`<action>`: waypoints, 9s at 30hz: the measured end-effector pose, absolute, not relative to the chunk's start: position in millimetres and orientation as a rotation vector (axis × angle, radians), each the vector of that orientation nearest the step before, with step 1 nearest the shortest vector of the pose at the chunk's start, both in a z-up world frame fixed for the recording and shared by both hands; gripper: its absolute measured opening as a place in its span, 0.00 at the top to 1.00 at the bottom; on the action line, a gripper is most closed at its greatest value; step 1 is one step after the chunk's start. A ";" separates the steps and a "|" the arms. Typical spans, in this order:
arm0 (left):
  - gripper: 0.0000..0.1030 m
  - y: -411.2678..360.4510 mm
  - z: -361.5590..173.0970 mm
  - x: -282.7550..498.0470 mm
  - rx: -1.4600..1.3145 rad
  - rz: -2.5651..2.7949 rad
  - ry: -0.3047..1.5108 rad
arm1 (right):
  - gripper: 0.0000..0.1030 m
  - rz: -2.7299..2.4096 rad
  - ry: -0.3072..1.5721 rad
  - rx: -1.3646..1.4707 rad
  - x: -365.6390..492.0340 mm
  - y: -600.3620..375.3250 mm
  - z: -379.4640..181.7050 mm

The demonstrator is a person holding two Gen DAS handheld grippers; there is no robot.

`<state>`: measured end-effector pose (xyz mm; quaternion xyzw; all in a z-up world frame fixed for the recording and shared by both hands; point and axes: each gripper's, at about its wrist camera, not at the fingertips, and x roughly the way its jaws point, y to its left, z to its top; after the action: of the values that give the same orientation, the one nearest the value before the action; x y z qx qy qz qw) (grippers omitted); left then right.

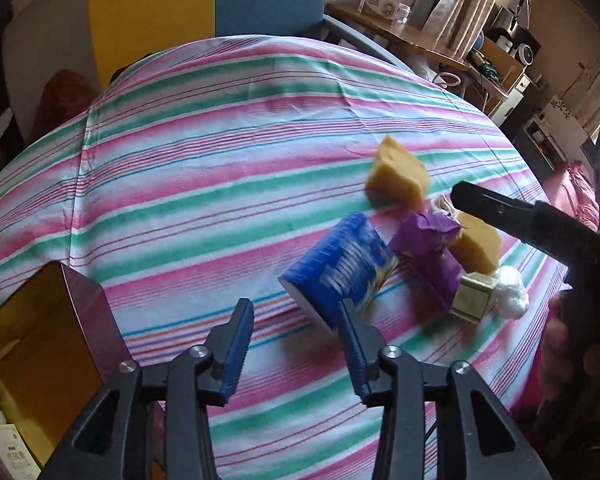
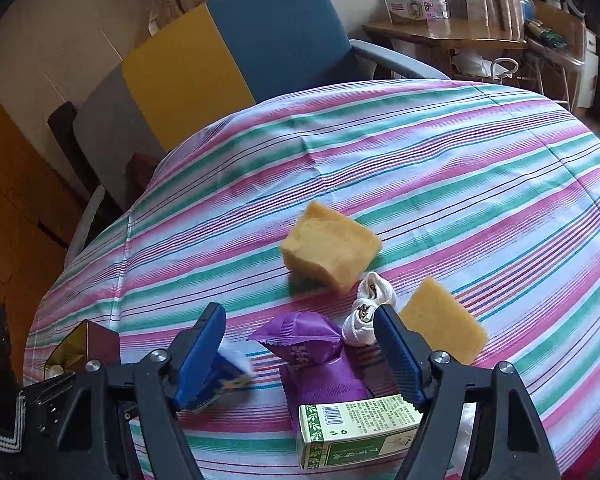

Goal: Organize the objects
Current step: 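Grasp the blue Tempo tissue pack with the left gripper and lift it, then close the right gripper on the purple packet while the left holds the tissue pack, then lower the tissue pack into the gold tray and open the left gripper while the right carries the purple packet, then drop the purple packet into the gold tray with the right gripper, then move both grippers from the tray back toward the remaining items, then grasp the small green-and-white box with the left gripper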

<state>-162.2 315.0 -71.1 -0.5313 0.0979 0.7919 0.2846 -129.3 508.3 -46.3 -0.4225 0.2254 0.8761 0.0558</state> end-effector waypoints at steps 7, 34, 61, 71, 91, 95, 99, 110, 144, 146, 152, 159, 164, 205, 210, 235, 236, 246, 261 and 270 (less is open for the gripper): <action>0.33 344.4 -71.5 -144.2 -1.297 2.102 0.538 | 0.24 2.647 0.777 -1.245 -127.5 519.2 -43.2; 0.47 359.8 -91.8 -171.7 -1.295 1.935 0.585 | 0.35 2.665 0.731 -1.299 -136.5 512.2 -47.4; 0.47 39.7 1.9 -92.0 -1.360 2.569 -0.176 | 0.45 2.776 0.066 -1.410 -147.8 441.1 -59.2; 0.47 8.9 -39.0 -100.5 -1.483 2.573 -0.302 | 0.45 2.843 -0.074 -1.441 -142.6 410.0 -64.0; 0.47 30.2 -74.2 -182.1 -1.589 2.678 -0.173 | 0.45 2.861 -0.064 -1.422 -144.7 411.4 -62.5; 0.47 30.0 -51.7 -158.4 -1.482 2.733 -0.096 | 0.45 2.858 -0.060 -1.408 -144.3 412.4 -61.7; 0.47 24.5 -28.9 -127.1 -1.366 2.790 -0.017 | 0.45 2.856 -0.011 -1.390 -143.5 417.7 -58.0; 0.47 12.4 -13.1 -60.6 -1.263 2.863 0.033 | 0.45 2.877 0.053 -1.369 -133.0 408.0 -39.9; 0.47 -63.2 -42.9 -21.8 -1.344 2.904 -0.202 | 0.44 3.223 -0.177 -1.902 -110.7 55.8 -58.5; 0.47 -65.8 -44.5 -19.7 -1.346 2.907 -0.209 | 0.42 3.213 -0.182 -1.923 -112.8 48.3 -67.3; 0.47 -70.8 -46.2 -17.7 -1.341 2.908 -0.222 | 0.29 3.219 -0.088 -1.927 -116.3 53.2 -71.7; 0.47 -64.7 -36.2 -14.5 -1.295 2.921 -0.188 | 0.20 3.245 0.037 -1.845 -108.3 81.5 -49.3; 0.47 -55.7 -28.4 -12.4 -1.267 2.923 -0.150 | 0.16 3.270 0.020 -1.739 -91.3 105.7 -34.9; 0.47 113.6 1.9 -33.8 -1.146 2.570 0.132 | 0.09 2.819 0.357 -1.087 -46.6 451.2 6.8; 0.47 159.6 3.8 -39.2 -1.139 2.475 0.172 | 0.09 2.664 0.618 -0.989 -36.2 512.1 -10.8; 0.47 291.4 -35.0 -81.0 -1.271 2.190 0.143 | 0.03 2.674 0.837 -1.434 -76.4 499.8 -65.4; 0.47 289.6 -35.0 -81.8 -1.271 2.195 0.143 | 0.08 2.693 0.859 -1.520 -78.5 493.9 -70.3; 0.47 293.4 -35.0 -82.5 -1.250 2.184 0.206 | 0.20 2.694 1.163 -1.240 -49.3 532.1 -54.9; 0.44 412.6 -68.0 -54.9 -1.034 1.770 0.675 | 0.15 2.624 1.304 -1.048 -37.3 556.0 -45.9; 0.45 446.1 -101.8 -68.9 -1.103 1.685 0.733 | 0.13 2.616 1.343 -1.042 -35.8 560.6 -49.8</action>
<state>-68.9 446.1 -101.8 -0.4518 0.3002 0.6903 0.4788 -35.8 560.6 -49.8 -0.3341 0.4305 0.8384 0.0108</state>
